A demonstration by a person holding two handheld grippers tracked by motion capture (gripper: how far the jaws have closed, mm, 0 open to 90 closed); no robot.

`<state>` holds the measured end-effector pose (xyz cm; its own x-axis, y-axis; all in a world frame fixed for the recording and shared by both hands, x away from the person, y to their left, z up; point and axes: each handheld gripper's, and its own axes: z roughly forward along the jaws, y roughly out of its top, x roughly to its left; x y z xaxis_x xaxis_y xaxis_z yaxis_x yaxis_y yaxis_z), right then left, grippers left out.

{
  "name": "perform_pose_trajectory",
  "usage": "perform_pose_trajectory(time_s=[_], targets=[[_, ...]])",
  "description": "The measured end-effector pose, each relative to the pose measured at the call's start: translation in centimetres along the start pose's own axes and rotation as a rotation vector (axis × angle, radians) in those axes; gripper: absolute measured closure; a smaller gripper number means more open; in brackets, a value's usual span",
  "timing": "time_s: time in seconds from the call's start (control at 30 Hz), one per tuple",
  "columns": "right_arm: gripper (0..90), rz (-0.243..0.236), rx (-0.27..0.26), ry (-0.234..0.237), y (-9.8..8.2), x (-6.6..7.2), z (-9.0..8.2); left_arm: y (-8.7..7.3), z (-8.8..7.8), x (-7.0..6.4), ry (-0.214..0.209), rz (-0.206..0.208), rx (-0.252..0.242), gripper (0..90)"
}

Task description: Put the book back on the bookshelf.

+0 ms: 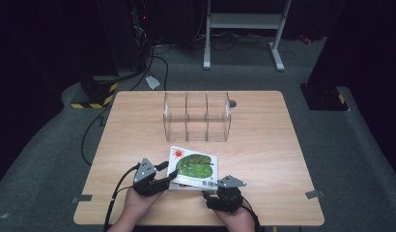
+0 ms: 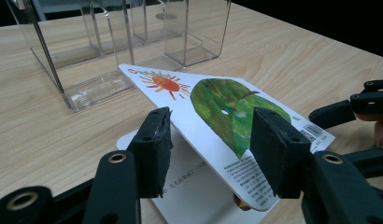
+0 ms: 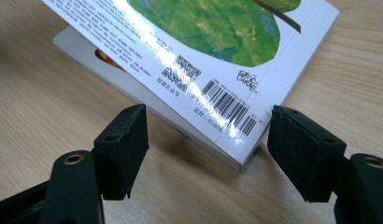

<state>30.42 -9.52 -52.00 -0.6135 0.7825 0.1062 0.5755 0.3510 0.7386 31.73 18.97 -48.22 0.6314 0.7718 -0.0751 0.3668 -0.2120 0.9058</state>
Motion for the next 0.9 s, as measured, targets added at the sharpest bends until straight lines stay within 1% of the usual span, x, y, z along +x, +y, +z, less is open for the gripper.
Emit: perform_pose_trajectory(time_s=[0.03, 0.1, 0.13, 0.17, 0.2, 0.3, 0.4, 0.43, 0.47, 0.53, 0.57, 0.6, 0.63, 0.7, 0.73, 0.77, 0.83, 0.87, 0.9], targets=[[29.0, 0.01, -0.003, -0.006, 0.0, 0.1, 0.0, 0.0, 0.0, 0.0, -0.002, -0.002, 0.0, 48.2], [29.4, -0.004, -0.002, -0.031, 0.1, 0.3, 0.2, 0.0, 0.0, 0.1, -0.005, -0.005, -0.002, 48.2], [30.8, -0.005, 0.002, -0.042, 0.2, 0.3, 0.3, 0.0, 0.0, 0.1, -0.006, -0.007, -0.003, 48.2], [33.7, -0.006, -0.006, -0.052, 0.2, 0.3, 0.3, 0.0, 0.0, 0.1, -0.007, -0.007, -0.003, 48.2], [34.6, 0.004, -0.012, -0.059, 0.2, 0.3, 0.3, 0.0, 0.0, 0.2, -0.011, -0.018, -0.005, 48.2], [35.5, 0.013, -0.023, -0.051, 0.2, 0.2, 0.2, 0.0, 0.0, 0.3, -0.018, -0.03, -0.004, 47.6], [36.2, 0.014, -0.026, -0.047, 0.2, 0.2, 0.2, -0.1, 0.2, 0.8, -0.039, -0.068, 0.008, 46.1], [36.6, 0.018, -0.025, -0.047, 0.2, 0.2, 0.2, -0.1, 0.2, 0.8, -0.039, -0.068, 0.008, 44.6], [36.9, 0.015, -0.027, -0.044, 0.2, 0.2, 0.2, -0.2, 0.5, 1.1, -0.04, -0.104, 0.019, 42.7], [36.8, 0.017, -0.026, -0.041, 0.1, 0.2, 0.2, -0.2, 0.8, 1.4, -0.043, -0.123, 0.033, 41.5], [36.8, 0.013, -0.026, -0.042, 0.1, 0.2, 0.2, -0.2, 1.0, 1.5, -0.056, -0.142, 0.039, 41.0], [36.8, 0.02, -0.024, -0.043, 0.1, 0.2, 0.2, -0.2, 1.0, 1.5, -0.056, -0.142, 0.039, 40.9], [36.8, 0.018, -0.024, -0.044, 0.1, 0.2, 0.2, -0.2, 1.6, 1.5, -0.077, -0.153, 0.058, 40.9], [36.8, 0.018, -0.02, -0.047, 0.1, 0.3, 0.2, -0.2, 1.9, 1.5, -0.092, -0.157, 0.07, 41.5], [36.7, 0.011, -0.019, -0.049, 0.1, 0.3, 0.3, -0.2, 2.2, 1.6, -0.107, -0.169, 0.078, 42.0], [36.5, 0.007, -0.016, -0.051, 0.1, 0.3, 0.3, -0.3, 2.2, 1.6, -0.111, -0.175, 0.085, 42.4], [35.6, 0.01, -0.011, -0.043, 0.1, 0.2, 0.3, -0.4, 2.4, 1.7, -0.103, -0.159, 0.102, 46.5], [34.6, 0.007, -0.011, -0.034, 0.1, 0.1, 0.3, -0.5, 2.5, 1.7, -0.102, -0.155, 0.111, 46.6], [33.3, 0.027, -0.002, -0.018, 0.0, 0.2, 0.2, -0.6, 2.5, 1.8, -0.102, -0.154, 0.12, 47.0]])
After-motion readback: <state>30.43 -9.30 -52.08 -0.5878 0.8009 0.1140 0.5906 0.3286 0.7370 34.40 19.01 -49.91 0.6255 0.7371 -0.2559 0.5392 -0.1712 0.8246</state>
